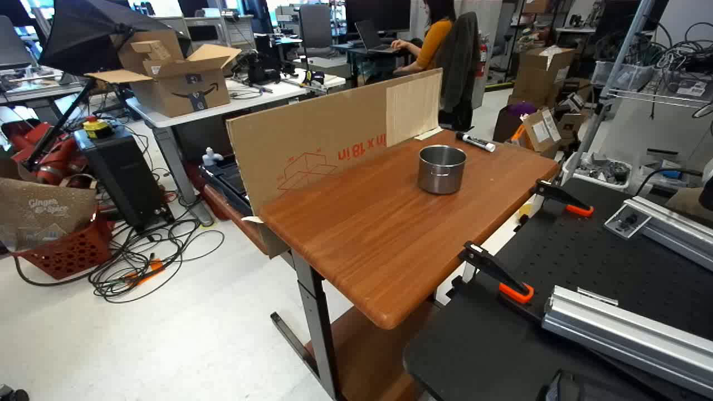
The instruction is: Put the marker inside the cup
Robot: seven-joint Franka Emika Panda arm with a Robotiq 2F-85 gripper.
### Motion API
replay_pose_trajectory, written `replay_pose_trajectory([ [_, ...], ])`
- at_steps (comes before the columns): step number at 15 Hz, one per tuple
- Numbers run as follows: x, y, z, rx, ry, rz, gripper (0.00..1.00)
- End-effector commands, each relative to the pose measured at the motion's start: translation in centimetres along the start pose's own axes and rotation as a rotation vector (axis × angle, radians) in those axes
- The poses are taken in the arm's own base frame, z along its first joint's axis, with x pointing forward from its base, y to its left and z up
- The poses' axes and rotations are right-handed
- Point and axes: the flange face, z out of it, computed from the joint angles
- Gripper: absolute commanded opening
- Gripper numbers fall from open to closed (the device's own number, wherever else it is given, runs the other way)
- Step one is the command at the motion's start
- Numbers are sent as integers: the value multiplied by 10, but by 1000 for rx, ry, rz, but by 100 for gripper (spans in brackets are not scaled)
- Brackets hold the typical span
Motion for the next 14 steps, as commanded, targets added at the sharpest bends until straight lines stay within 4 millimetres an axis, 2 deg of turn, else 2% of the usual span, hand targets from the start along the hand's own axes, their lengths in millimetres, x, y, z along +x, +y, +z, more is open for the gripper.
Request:
replay_pose_trajectory([
  [1, 0, 0, -1, 0, 1, 0, 100],
  [14, 2, 1, -4, 9, 48, 50, 100],
])
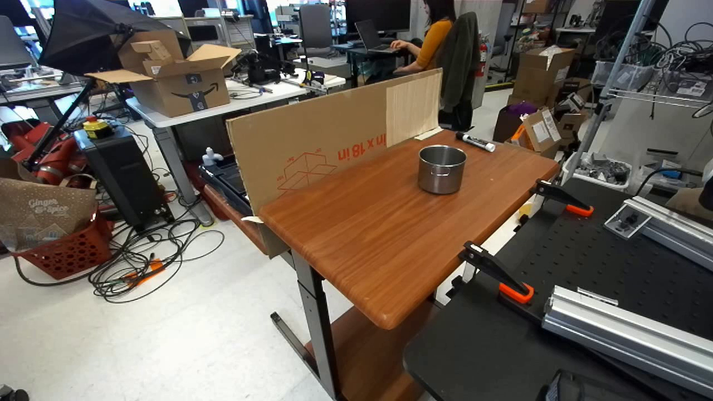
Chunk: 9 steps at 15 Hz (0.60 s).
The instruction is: Put the marker inside the cup
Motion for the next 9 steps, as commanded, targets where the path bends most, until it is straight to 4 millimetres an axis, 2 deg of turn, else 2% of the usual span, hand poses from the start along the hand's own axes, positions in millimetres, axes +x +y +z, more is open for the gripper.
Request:
replay_pose_trajectory([
  [1, 0, 1, -3, 2, 36, 39, 100],
  [9, 0, 2, -3, 0, 37, 105, 100],
])
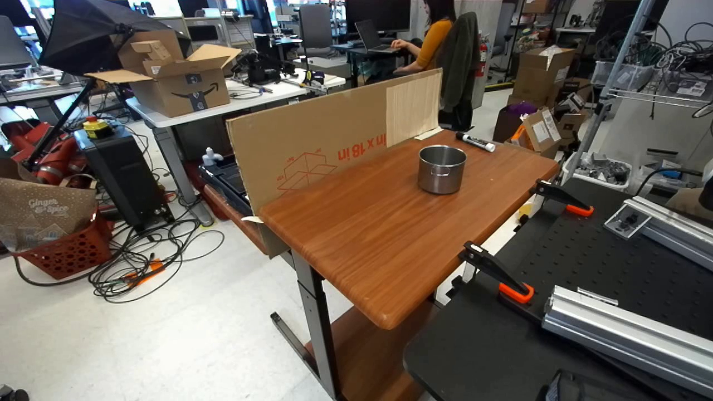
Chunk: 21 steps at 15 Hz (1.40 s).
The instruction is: Put the marker inside the cup
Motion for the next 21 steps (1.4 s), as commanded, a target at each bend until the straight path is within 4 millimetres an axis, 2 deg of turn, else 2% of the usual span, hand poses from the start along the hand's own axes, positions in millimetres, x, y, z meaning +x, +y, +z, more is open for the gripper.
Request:
replay_pose_trajectory([
  [1, -3, 1, -1, -3, 20, 34, 100],
  [17, -2, 2, -2, -16, 34, 56, 100],
  [18, 36, 30, -4, -21, 35, 50, 100],
  [19, 42, 37, -5, -30, 55, 57, 100],
  [21, 67, 64, -4, -34, 85, 74, 100],
])
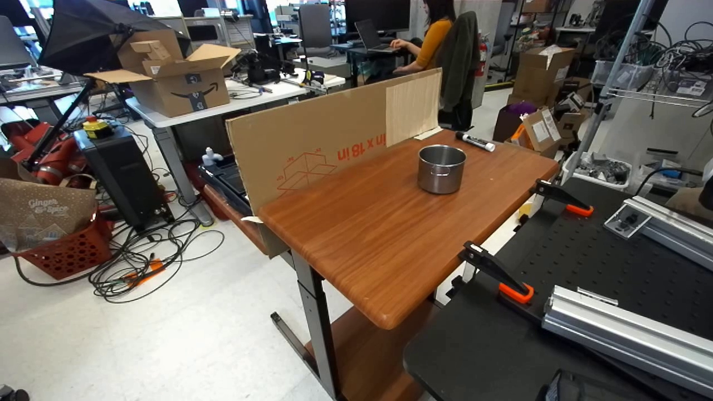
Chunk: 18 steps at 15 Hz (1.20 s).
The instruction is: Put the marker inside the cup
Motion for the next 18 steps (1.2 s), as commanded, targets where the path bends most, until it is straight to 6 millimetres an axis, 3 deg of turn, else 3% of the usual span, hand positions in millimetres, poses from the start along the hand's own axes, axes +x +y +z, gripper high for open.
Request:
replay_pose_trajectory([
  [1, 43, 32, 3, -3, 27, 15, 100],
  [4, 70, 51, 4, 5, 33, 45, 100],
  [8, 97, 60, 2, 19, 31, 70, 100],
  [13, 142, 74, 30, 32, 13, 102, 100],
  [18, 186, 102, 66, 22, -34, 127, 100],
])
